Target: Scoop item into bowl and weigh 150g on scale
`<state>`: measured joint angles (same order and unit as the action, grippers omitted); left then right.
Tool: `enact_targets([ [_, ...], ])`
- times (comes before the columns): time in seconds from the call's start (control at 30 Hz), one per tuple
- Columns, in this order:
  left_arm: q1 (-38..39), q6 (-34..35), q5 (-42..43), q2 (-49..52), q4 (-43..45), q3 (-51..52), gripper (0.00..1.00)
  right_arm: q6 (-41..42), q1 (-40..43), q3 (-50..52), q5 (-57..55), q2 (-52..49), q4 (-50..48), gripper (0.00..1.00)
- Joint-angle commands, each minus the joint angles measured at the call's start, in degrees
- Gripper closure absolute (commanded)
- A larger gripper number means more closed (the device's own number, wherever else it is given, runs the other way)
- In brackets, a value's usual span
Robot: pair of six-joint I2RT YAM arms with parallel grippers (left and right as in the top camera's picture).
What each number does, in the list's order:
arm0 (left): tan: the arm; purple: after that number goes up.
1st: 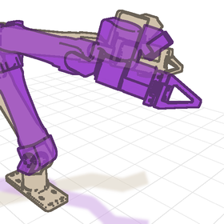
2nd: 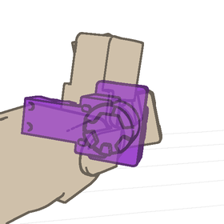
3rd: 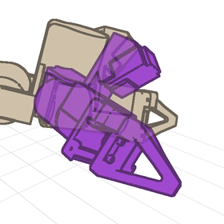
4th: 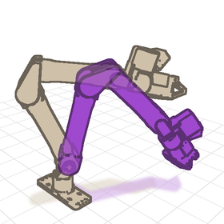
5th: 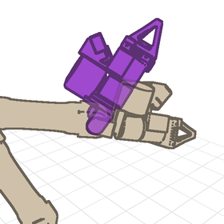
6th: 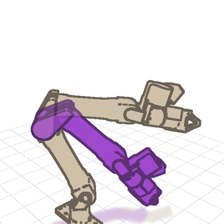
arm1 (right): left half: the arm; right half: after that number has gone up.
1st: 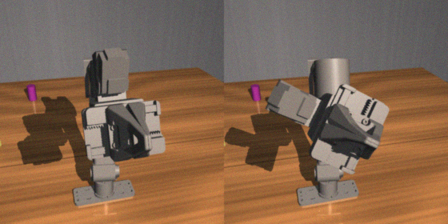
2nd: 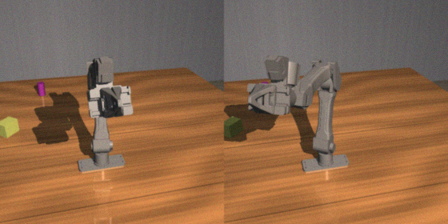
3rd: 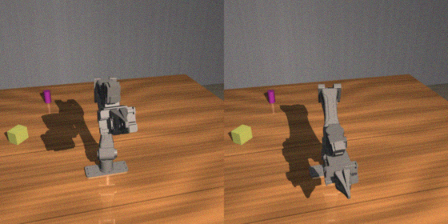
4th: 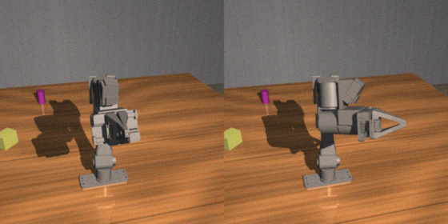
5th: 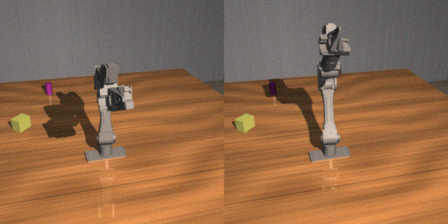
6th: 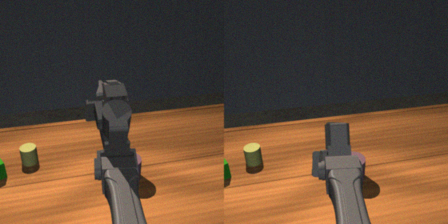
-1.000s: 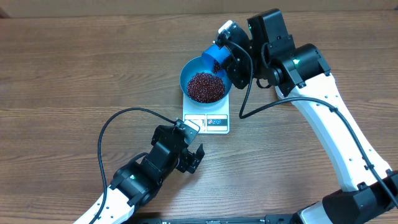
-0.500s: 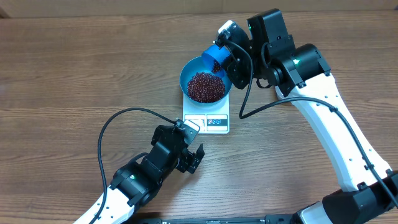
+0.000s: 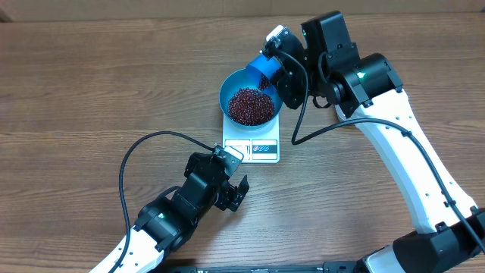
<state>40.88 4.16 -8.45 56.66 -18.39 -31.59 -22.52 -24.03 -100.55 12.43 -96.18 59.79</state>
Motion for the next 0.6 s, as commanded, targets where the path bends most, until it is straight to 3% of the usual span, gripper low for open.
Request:
enact_targets([
  [0.0, 0.4, 0.6, -0.5, 0.2, 0.2, 0.1, 0.00, 0.2, -0.1, -1.8, -0.4, 1.5, -0.4, 0.96],
  [0.57, 0.4, 0.6, -0.5, 0.2, 0.2, 0.1, 0.00, 0.7, -0.1, -1.8, -0.4, 1.2, -1.1, 0.96],
])
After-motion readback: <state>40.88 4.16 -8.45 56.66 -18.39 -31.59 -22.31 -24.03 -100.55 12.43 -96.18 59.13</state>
